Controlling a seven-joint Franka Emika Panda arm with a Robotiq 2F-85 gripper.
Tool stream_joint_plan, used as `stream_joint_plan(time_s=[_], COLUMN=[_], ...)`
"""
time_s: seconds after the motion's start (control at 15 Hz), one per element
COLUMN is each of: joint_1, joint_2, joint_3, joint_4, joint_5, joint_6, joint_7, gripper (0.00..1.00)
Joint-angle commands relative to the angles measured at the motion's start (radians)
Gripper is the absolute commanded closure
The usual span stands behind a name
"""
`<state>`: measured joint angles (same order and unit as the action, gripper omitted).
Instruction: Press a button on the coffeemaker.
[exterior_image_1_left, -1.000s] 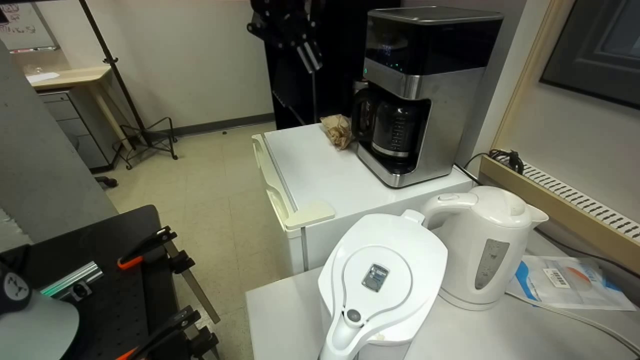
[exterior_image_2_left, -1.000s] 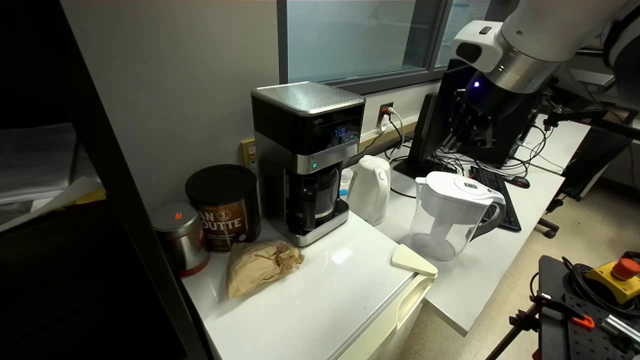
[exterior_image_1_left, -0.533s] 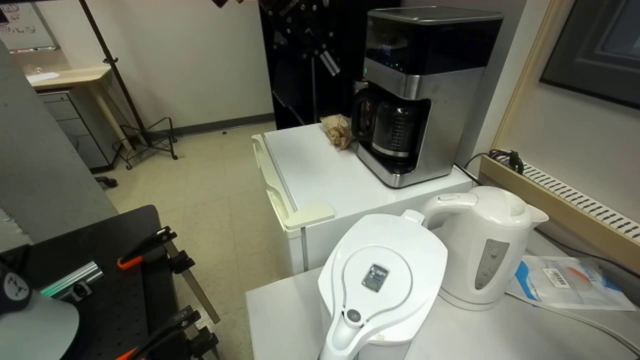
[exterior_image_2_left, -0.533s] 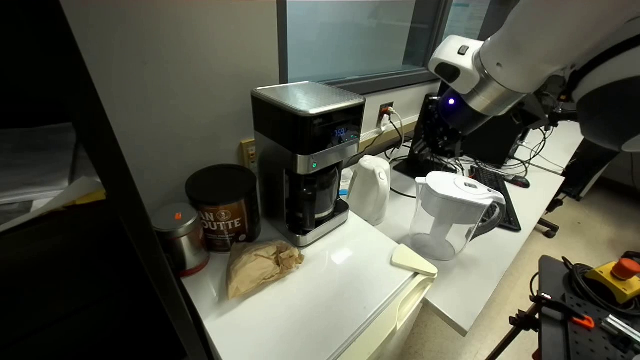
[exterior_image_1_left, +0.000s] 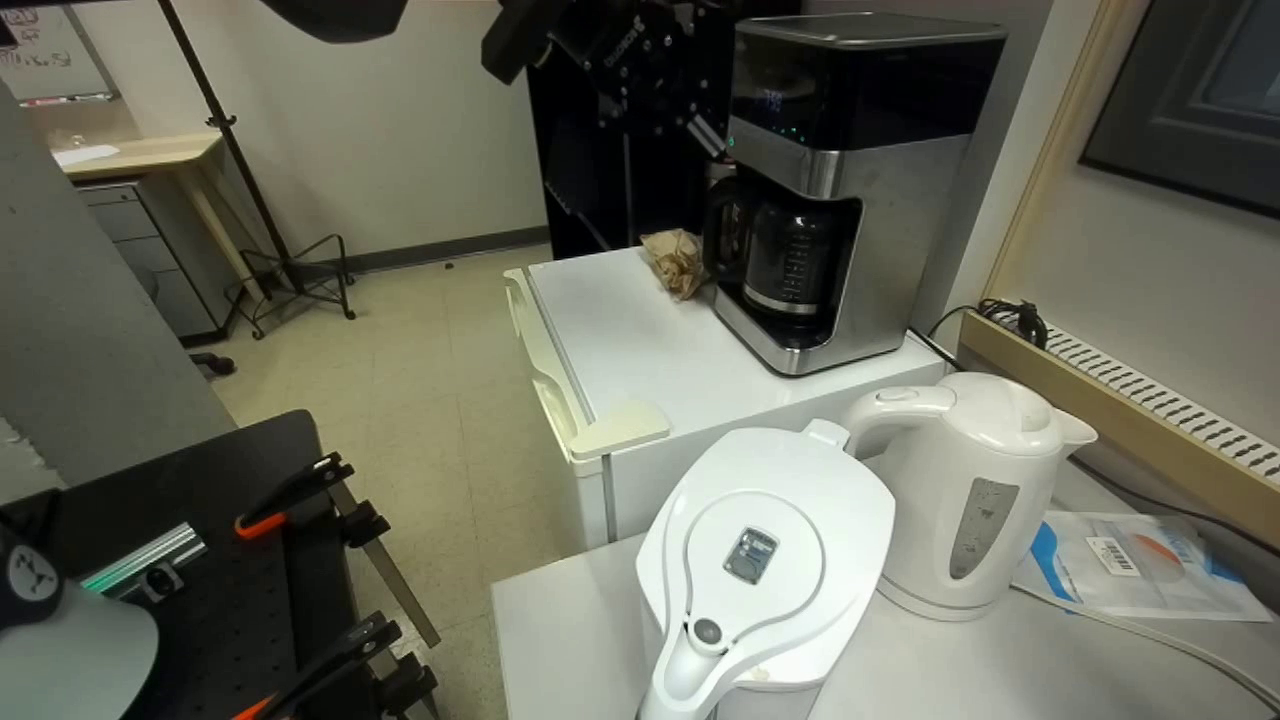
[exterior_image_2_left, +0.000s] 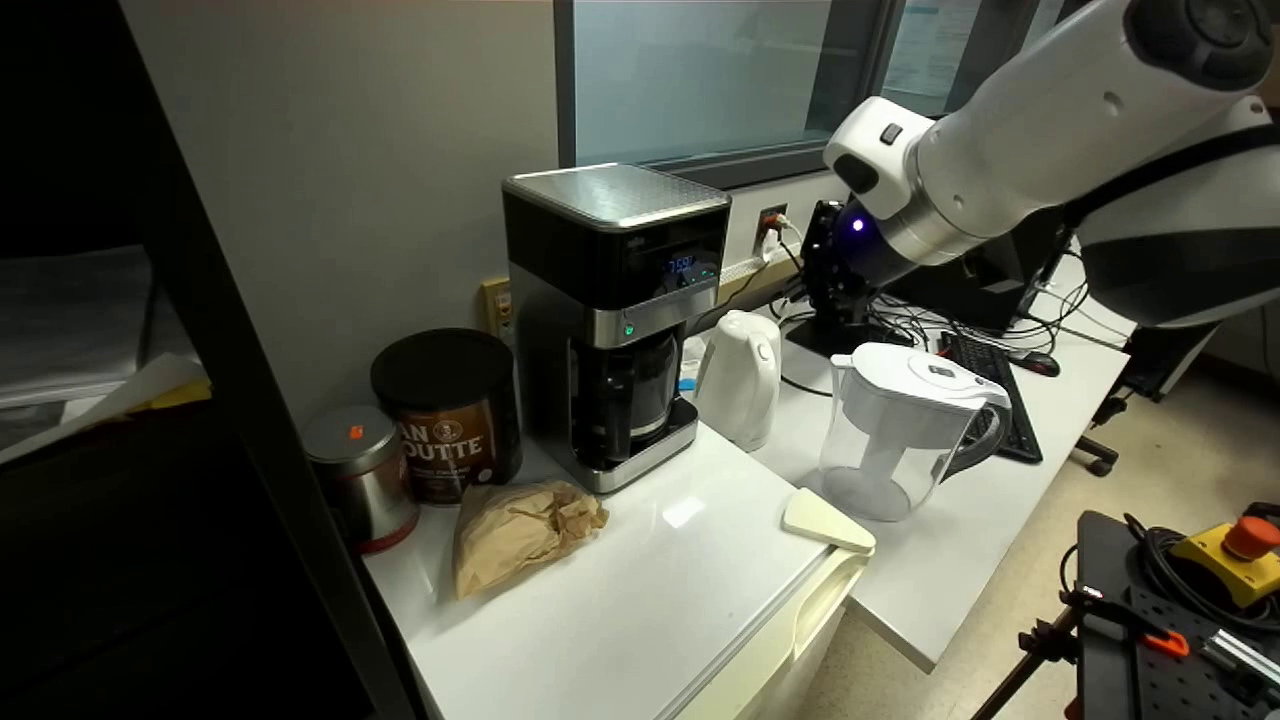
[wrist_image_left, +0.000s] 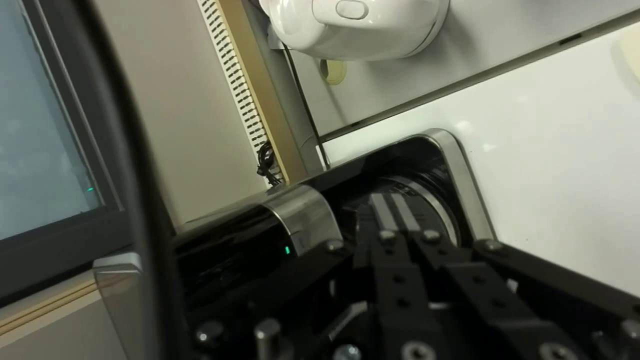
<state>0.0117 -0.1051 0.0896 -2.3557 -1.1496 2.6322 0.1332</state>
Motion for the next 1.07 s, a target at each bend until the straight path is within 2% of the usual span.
stream_joint_plan(time_s=[0.0, 0.4, 1.0], joint_1=[-0.012, -0.006, -0.005], joint_2=[0.075, 0.166, 0.257], joint_3=[0.003, -0.001, -0.003], joint_4=[0.068, 0.146, 0.245], joint_5=[-0.13, -0.24, -0.289], joint_6=[0.03, 0.024, 0.018], joint_7=[0.14, 0.28, 0.359], gripper=[1.0, 1.0, 1.0])
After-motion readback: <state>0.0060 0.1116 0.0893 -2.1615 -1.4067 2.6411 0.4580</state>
